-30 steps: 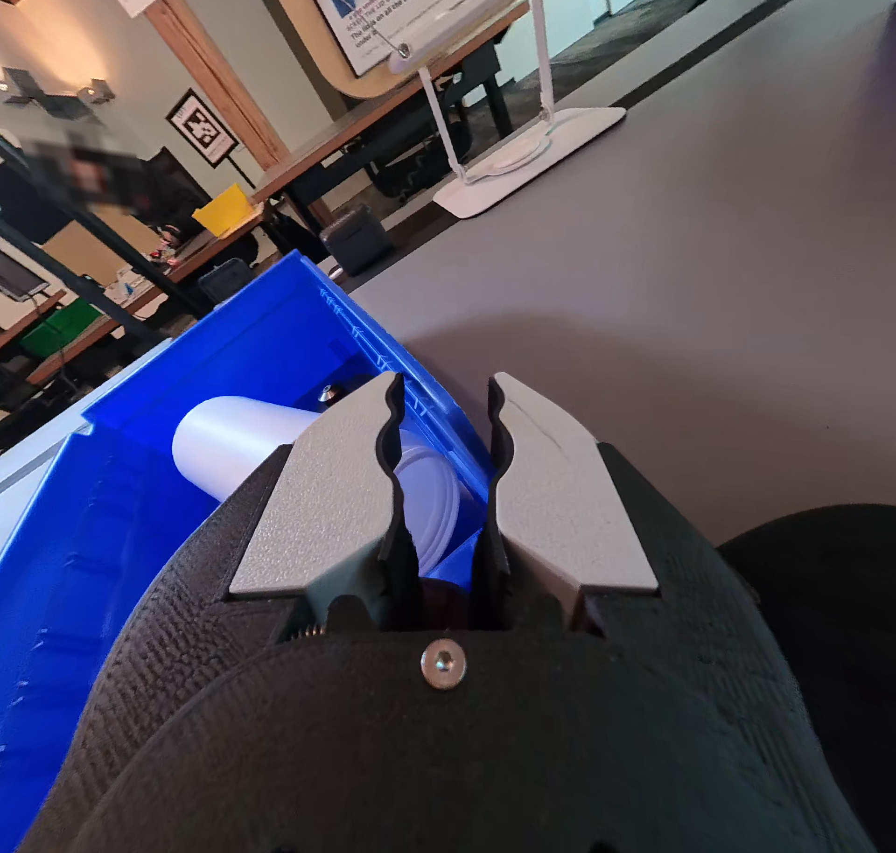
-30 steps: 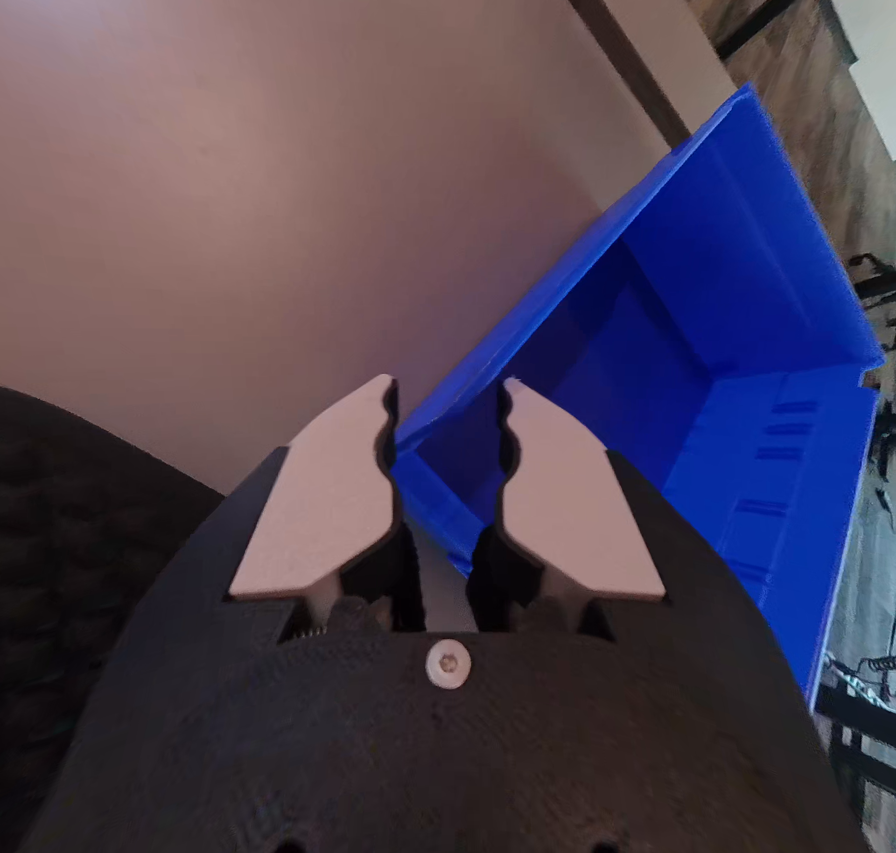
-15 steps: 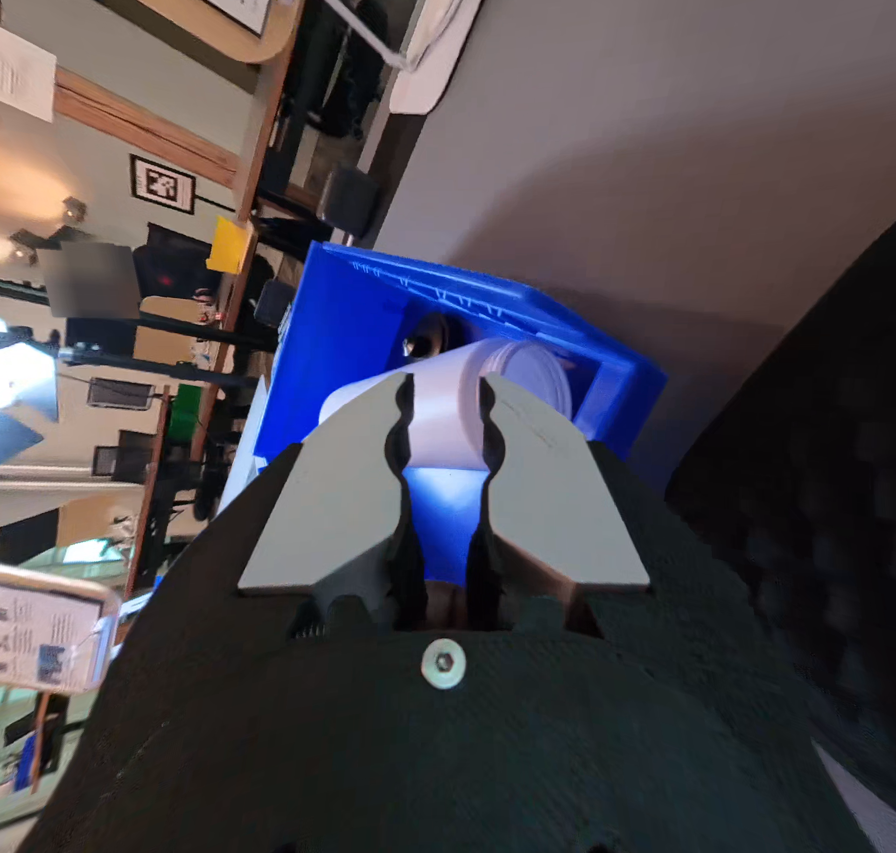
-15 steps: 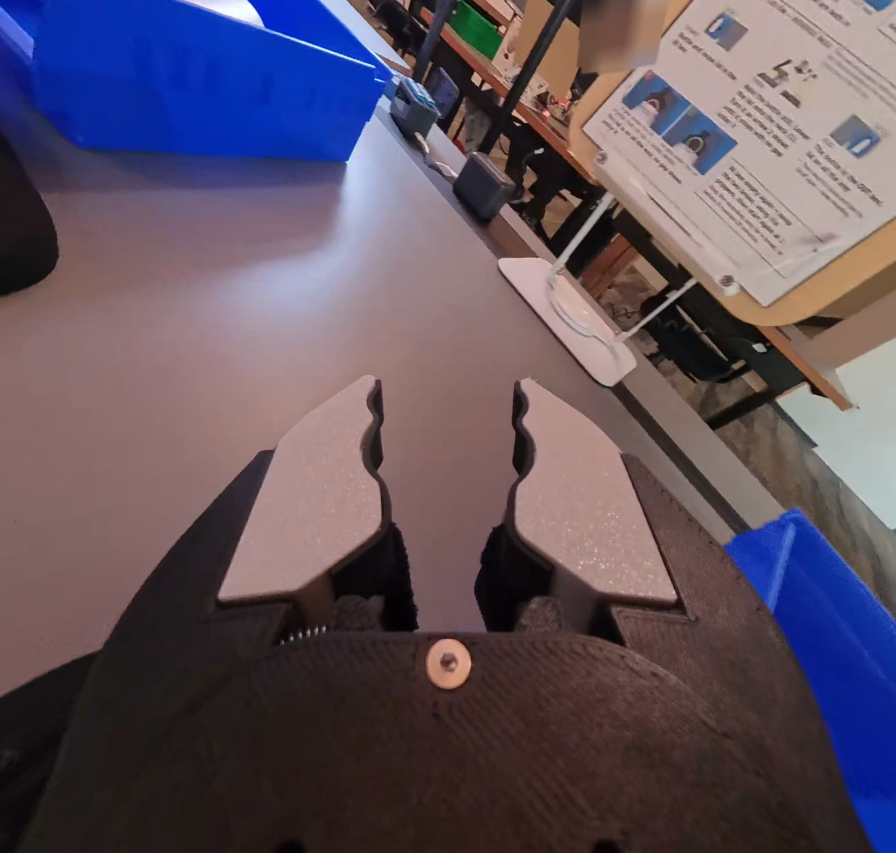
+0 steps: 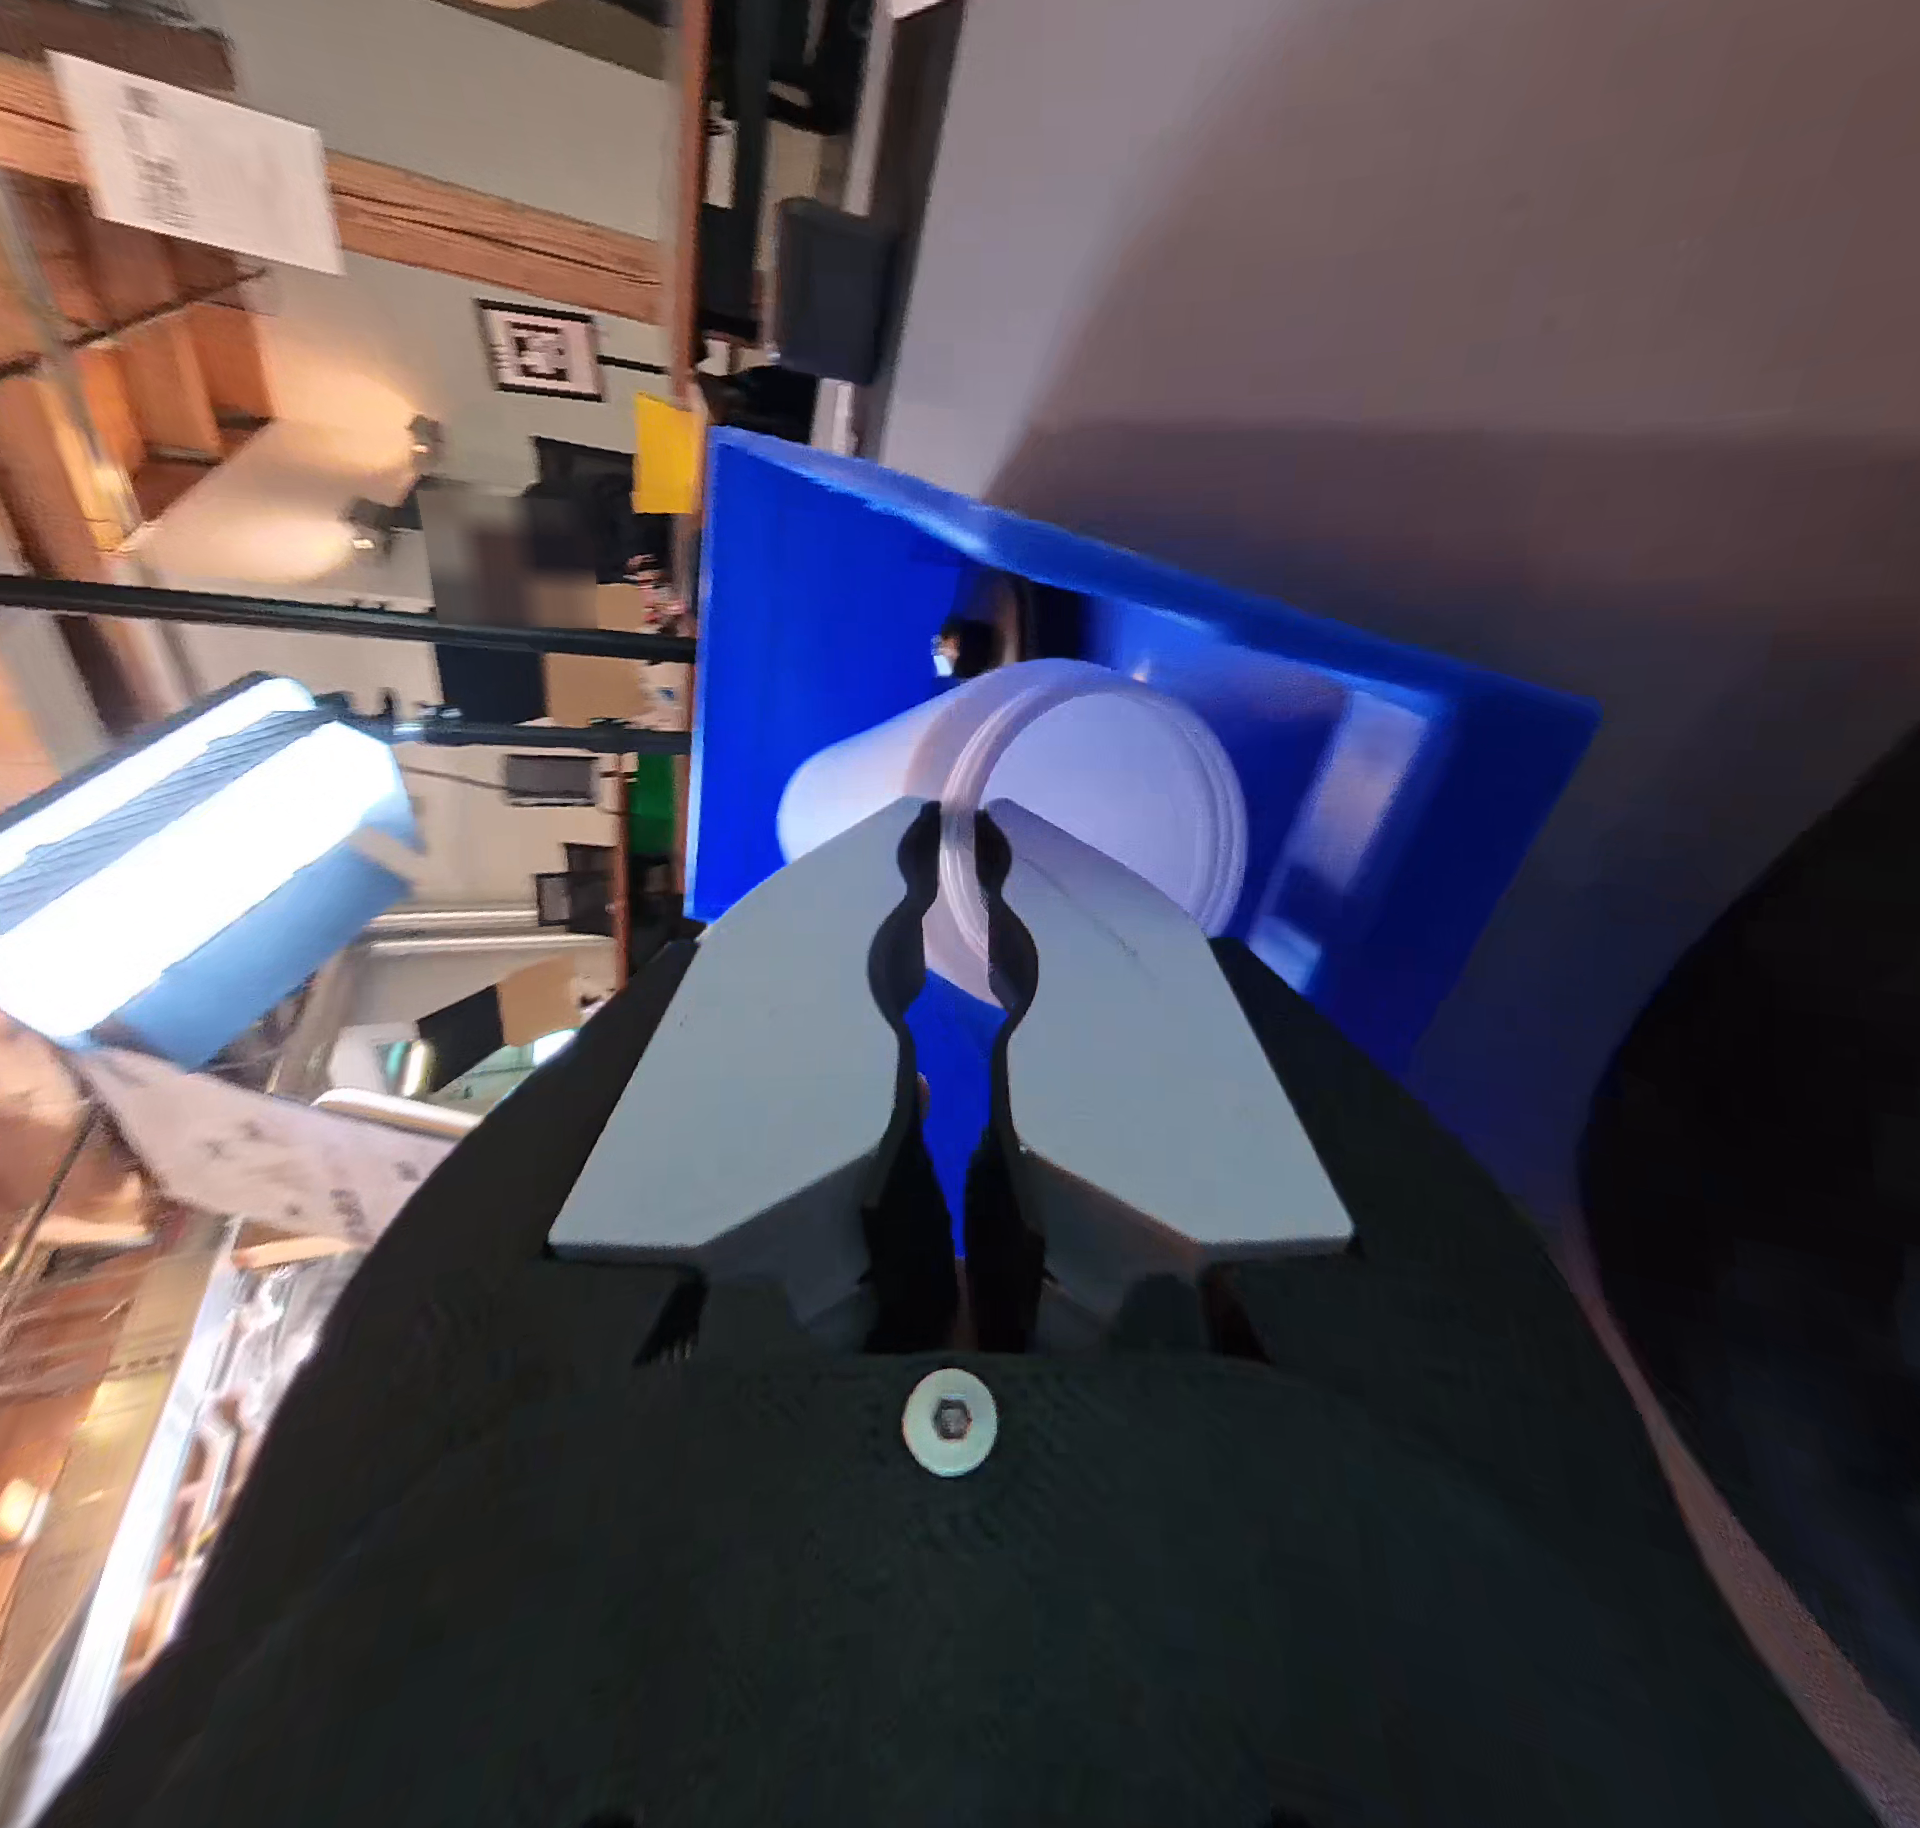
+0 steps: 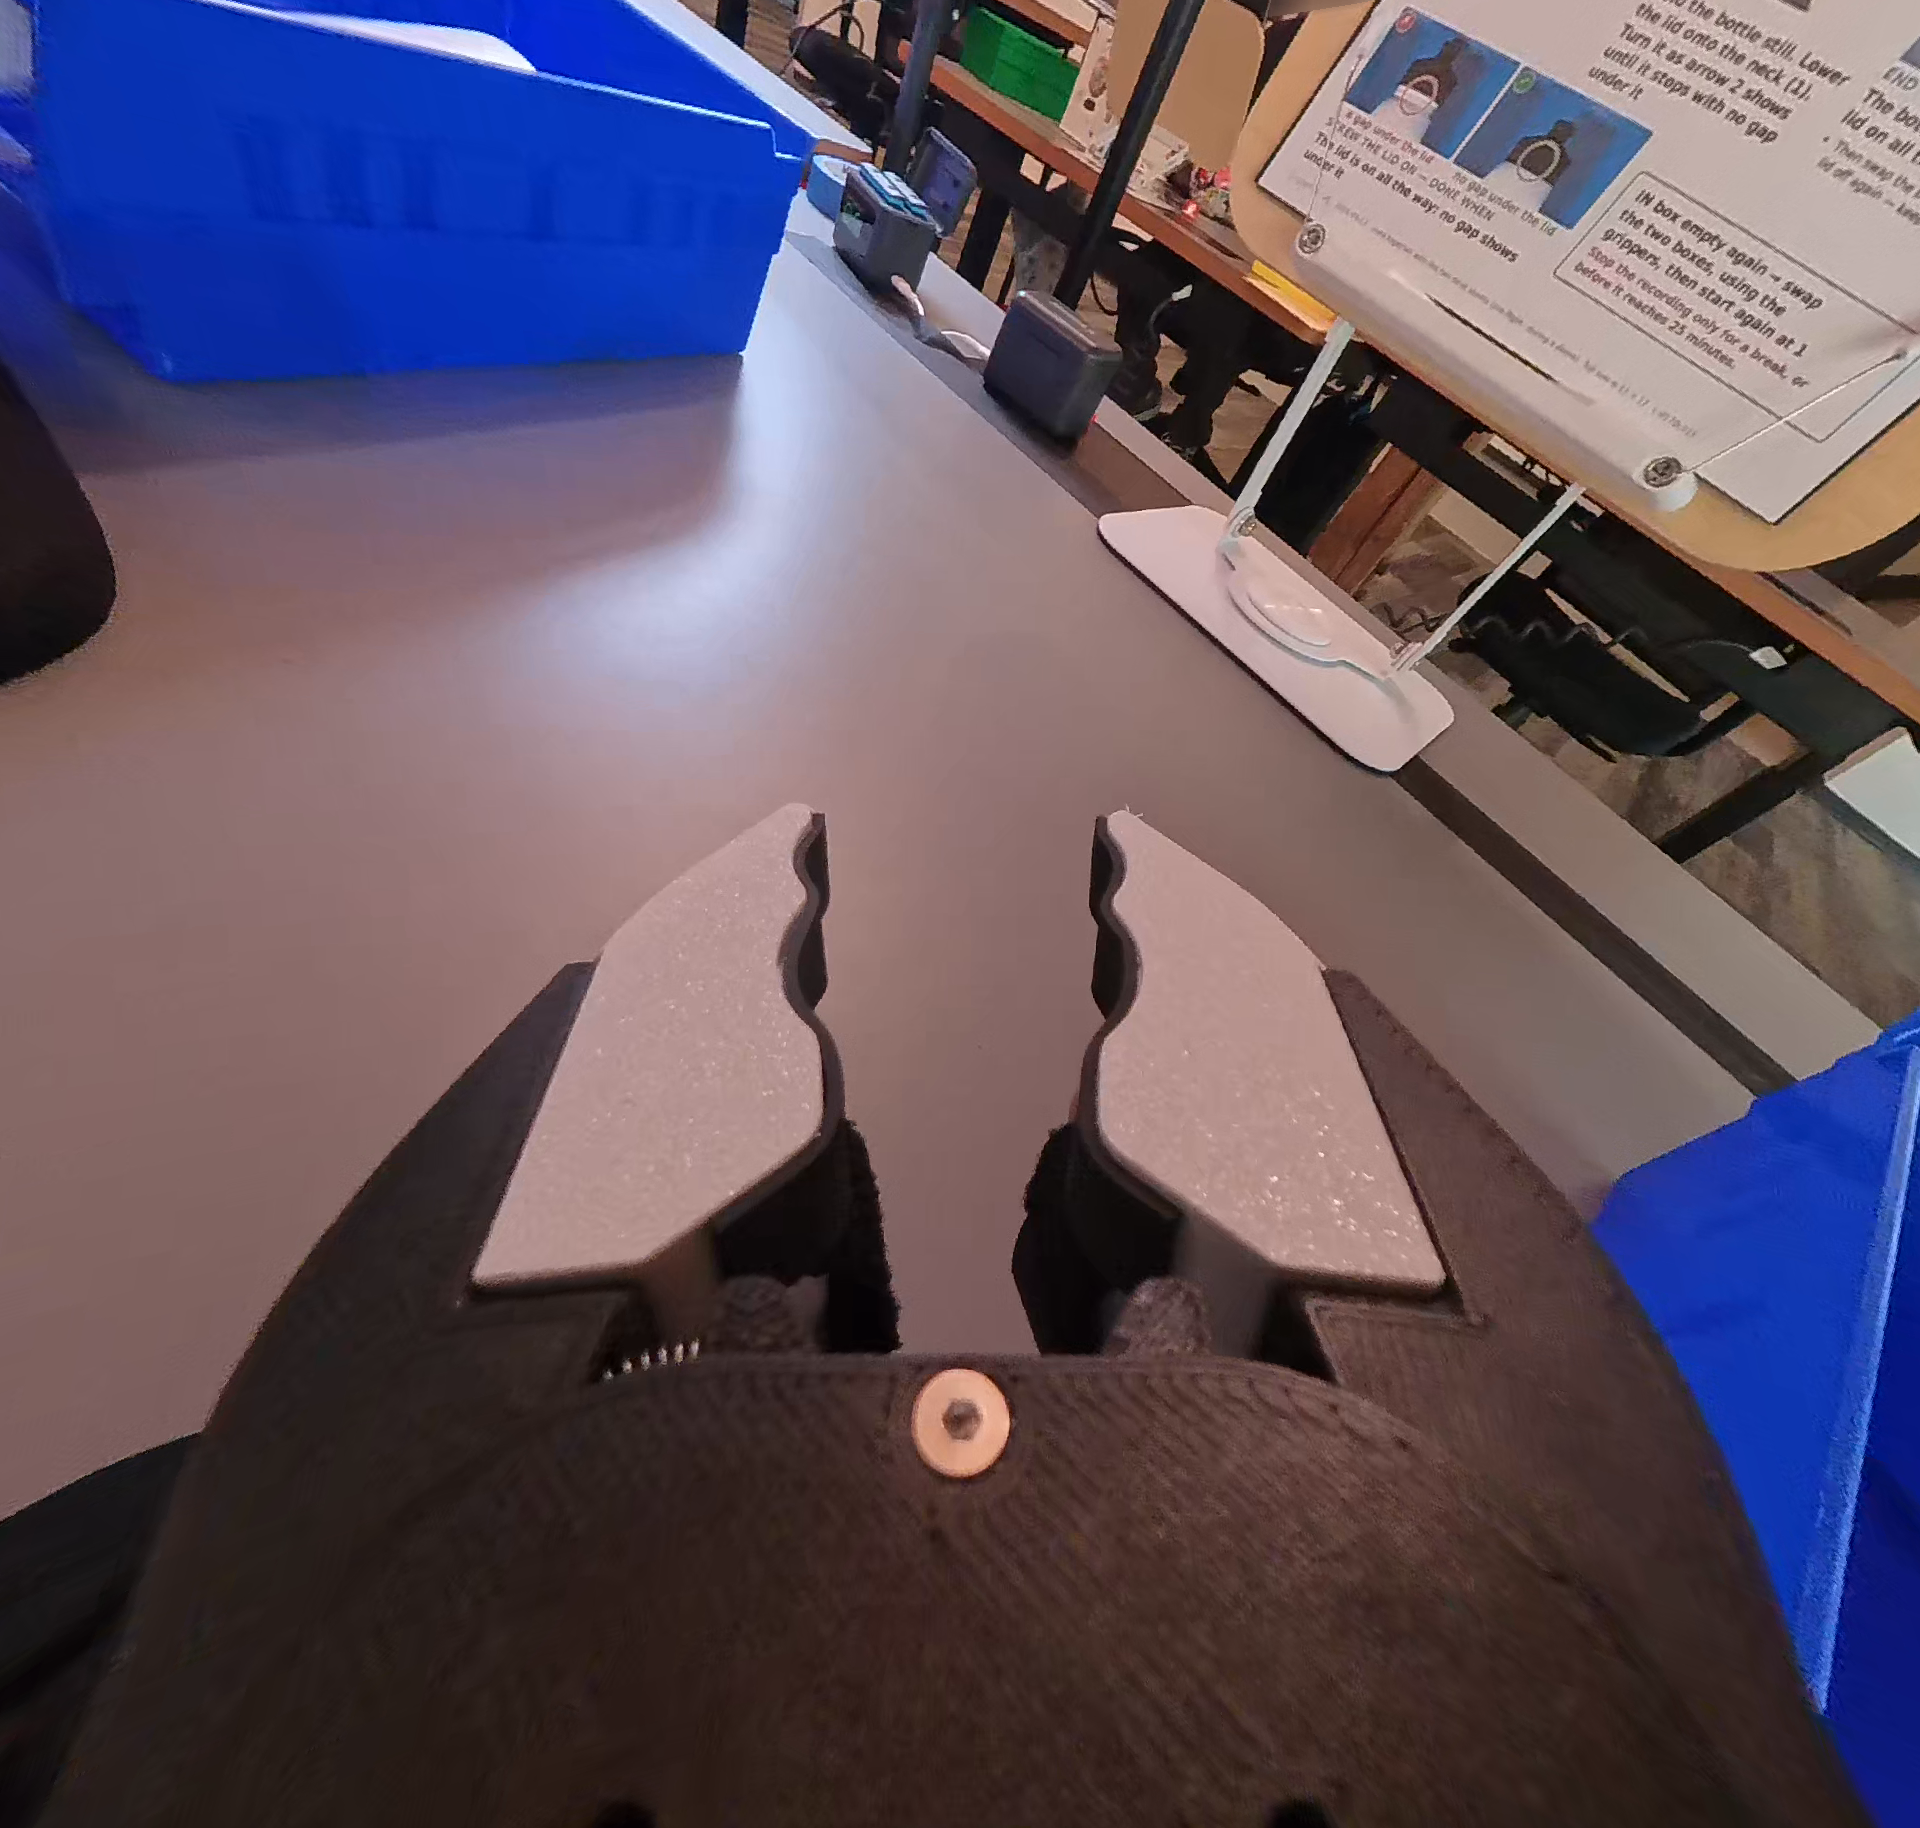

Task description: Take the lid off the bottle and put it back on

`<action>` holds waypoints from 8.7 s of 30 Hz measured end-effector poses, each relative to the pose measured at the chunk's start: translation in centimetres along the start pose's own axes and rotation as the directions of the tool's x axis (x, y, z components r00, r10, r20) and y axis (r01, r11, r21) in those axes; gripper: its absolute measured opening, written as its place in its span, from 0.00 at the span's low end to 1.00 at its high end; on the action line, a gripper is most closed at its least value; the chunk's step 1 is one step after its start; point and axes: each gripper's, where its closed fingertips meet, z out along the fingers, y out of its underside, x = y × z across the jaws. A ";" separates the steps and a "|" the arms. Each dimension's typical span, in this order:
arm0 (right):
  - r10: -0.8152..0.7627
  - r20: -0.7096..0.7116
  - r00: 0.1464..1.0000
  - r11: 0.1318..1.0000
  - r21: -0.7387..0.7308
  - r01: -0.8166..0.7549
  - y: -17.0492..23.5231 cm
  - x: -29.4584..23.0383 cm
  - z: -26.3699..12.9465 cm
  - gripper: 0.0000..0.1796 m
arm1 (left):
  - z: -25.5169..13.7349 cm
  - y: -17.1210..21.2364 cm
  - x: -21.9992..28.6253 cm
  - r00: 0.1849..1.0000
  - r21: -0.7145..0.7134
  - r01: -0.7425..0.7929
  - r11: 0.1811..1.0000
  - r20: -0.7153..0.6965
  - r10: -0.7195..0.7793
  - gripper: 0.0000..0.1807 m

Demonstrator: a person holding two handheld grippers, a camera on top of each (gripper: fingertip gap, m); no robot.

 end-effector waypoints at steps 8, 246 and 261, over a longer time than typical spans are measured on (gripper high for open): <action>-0.063 0.004 0.998 0.998 -0.009 0.063 0.3 -0.5 0.2 0.27 | -2.0 1.1 -10.9 0.957 0.063 0.262 0.963 0.111 -0.268 0.02; -0.108 0.544 0.832 0.893 -0.315 0.322 -15.6 -2.6 0.1 0.17 | -4.6 -30.1 3.0 0.404 0.354 0.910 0.215 -0.876 -0.265 0.57; -0.152 0.868 0.473 0.979 0.198 -0.049 -14.8 -5.7 0.7 0.44 | -5.0 -30.1 3.0 0.391 0.356 0.916 0.184 -0.894 -0.217 0.57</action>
